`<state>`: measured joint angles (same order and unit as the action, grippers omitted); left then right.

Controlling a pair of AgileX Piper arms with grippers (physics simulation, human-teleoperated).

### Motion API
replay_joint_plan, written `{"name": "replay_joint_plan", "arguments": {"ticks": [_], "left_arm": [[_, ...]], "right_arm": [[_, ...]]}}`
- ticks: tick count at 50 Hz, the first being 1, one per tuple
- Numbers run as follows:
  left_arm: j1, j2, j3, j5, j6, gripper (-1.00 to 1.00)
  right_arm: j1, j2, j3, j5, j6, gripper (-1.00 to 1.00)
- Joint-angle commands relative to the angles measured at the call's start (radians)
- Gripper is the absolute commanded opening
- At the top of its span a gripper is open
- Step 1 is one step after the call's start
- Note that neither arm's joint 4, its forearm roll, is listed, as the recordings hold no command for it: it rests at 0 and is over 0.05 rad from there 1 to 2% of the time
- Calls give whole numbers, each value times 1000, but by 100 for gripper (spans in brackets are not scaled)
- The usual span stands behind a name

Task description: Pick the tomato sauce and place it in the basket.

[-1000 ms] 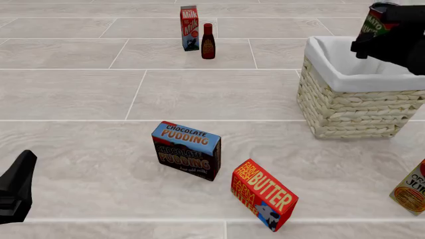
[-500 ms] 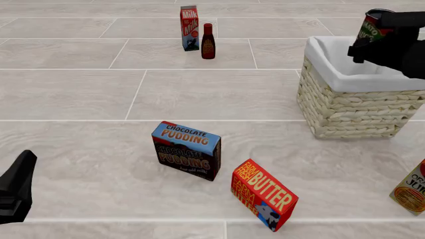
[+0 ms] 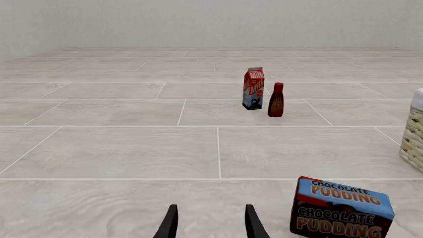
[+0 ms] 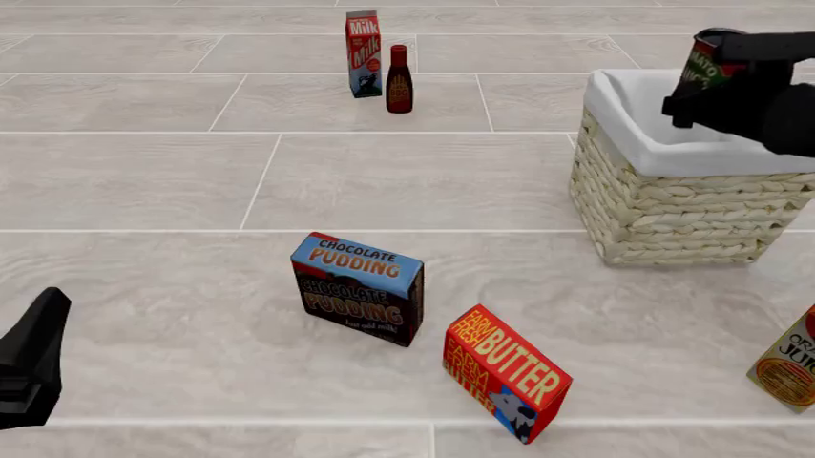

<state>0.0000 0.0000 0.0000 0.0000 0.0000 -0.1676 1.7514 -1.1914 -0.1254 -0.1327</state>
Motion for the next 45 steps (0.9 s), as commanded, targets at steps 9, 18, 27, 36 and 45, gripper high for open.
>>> {"name": "replay_joint_plan", "arguments": {"ticks": [9,18,27,36,45], "left_arm": [[0,0,0,0,0,100],[0,0,0,0,0,100],[0,0,0,0,0,100],[0,0,0,0,0,100],[0,0,0,0,0,100]], "right_arm": [[0,22,-18,2,17,-100],[-2,31,-21,1,16,-100],[2,49,-26,6,0,100],[3,46,-24,8,-2,100],[9,45,-19,10,-3,100]]}}
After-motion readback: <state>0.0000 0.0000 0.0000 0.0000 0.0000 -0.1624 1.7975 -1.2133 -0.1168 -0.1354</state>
